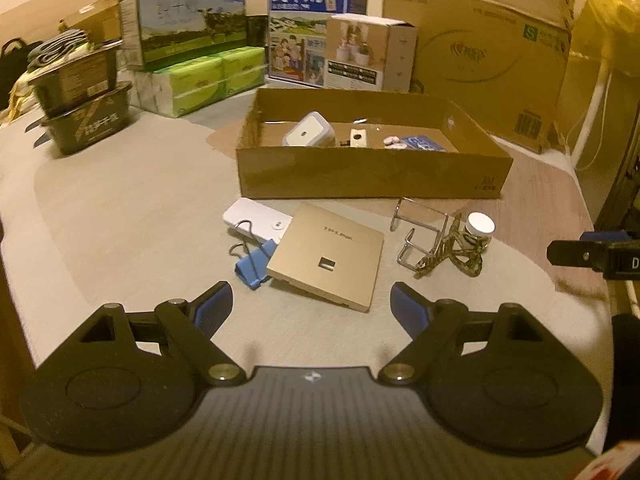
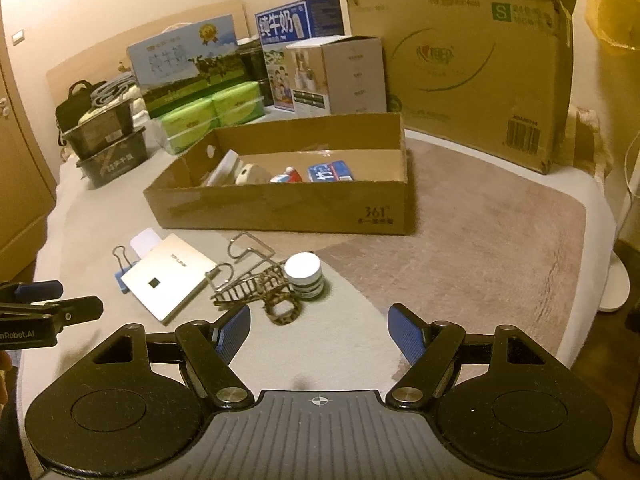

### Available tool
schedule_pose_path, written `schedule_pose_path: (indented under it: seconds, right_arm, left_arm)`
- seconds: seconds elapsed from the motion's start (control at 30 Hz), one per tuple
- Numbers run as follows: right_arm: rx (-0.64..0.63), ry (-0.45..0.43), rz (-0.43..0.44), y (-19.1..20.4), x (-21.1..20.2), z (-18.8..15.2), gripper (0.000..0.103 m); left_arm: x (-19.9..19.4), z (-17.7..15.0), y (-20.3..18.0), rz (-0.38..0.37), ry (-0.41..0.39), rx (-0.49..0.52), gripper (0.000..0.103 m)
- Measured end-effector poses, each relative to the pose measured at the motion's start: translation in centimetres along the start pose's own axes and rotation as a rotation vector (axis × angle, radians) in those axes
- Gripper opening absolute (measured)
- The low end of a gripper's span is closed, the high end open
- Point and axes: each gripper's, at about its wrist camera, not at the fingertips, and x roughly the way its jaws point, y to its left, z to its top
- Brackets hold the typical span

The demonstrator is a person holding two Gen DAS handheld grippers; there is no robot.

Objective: Organize rigid objects
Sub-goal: 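Lower the left tool toward the gold TP-LINK router while the right tool approaches the white jar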

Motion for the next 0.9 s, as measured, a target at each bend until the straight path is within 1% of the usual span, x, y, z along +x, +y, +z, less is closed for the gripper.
schedule_pose_path:
  seconds: [0.13,0.23,0.3,0.4,0.47,0.73,0.83,0.9]
  right_arm:
    - [0.004,0.013,-0.001,-0.5,0.9,-0.1,0.076]
    - [0.004,0.025,0.0,-0.9,1.9,-0.1,0.076]
    - [0.005,0.034,-0.002,-1.1,2.6,0.0,0.076]
    - [0.002,0.041,-0.002,-1.4,3.6,0.1,0.076]
    - [-0.01,0.044,0.005,-1.6,4.3,0.3,0.076]
    - [-0.102,0.054,0.043,-1.6,7.0,0.8,0.076]
    - [-0.136,0.061,0.055,-1.7,7.9,0.9,0.076]
    - [-0.143,0.066,0.056,-1.9,8.2,0.9,0.076]
  left_arm:
    - [1.9,0.5,-0.4,-0.02,0.023,0.047,0.084]
    - [3.2,0.8,-0.9,-0.014,0.03,0.104,0.086]
    - [4.3,1.0,-1.1,-0.01,0.034,0.142,0.09]
    - [5.6,1.2,-1.5,-0.006,0.033,0.213,0.093]
    - [6.4,1.3,-1.6,-0.012,0.035,0.242,0.096]
    - [9.1,1.7,-2.2,-0.036,0.055,0.323,0.095]
    - [9.7,1.6,-2.6,-0.032,0.057,0.355,0.094]
    - [10.0,1.6,-2.7,-0.033,0.064,0.358,0.092]
